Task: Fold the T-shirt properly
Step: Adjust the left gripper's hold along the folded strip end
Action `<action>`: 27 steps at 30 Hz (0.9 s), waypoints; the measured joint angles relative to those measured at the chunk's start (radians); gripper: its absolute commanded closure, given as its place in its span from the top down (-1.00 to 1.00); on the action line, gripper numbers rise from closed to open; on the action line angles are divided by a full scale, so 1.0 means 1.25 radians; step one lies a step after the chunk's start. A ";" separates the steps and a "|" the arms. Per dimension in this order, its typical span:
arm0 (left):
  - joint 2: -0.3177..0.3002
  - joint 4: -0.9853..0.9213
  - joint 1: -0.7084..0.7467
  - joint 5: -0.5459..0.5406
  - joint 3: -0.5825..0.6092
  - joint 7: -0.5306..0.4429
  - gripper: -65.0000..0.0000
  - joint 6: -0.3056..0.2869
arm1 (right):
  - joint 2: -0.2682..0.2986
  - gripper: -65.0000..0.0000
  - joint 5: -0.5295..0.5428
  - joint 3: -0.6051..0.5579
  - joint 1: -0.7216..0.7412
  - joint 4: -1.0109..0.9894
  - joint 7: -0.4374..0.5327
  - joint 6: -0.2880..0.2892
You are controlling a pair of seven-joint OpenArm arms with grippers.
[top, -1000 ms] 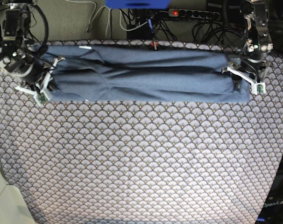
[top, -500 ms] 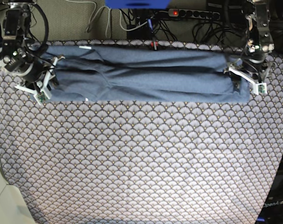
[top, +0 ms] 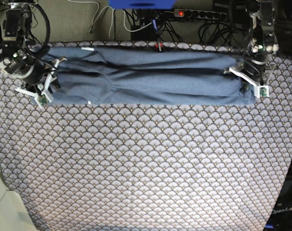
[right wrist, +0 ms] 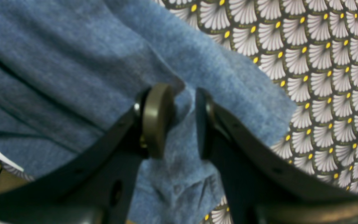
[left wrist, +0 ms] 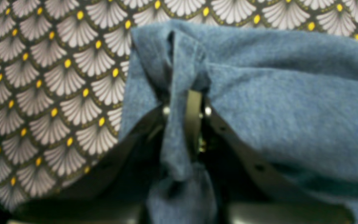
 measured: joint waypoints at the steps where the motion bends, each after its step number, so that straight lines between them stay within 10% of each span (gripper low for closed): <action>1: 0.007 0.024 0.009 0.005 0.000 0.002 -0.99 -0.002 | 0.000 -0.45 0.000 0.000 0.000 0.000 0.001 0.000; 7: 0.010 0.030 -0.002 0.004 0.001 -0.003 -0.91 -0.007 | 0.000 -0.45 0.000 0.000 0.002 0.000 -0.001 0.000; 15: 0.008 -0.005 0.009 -0.003 -0.030 -0.001 0.03 -0.008 | 0.000 -0.45 0.000 0.000 0.001 -0.001 -0.002 0.000; 27: 0.008 -0.074 -0.007 -0.018 -0.053 -0.035 0.08 -0.013 | 0.000 -0.45 -0.002 0.000 0.002 -0.001 -0.002 0.000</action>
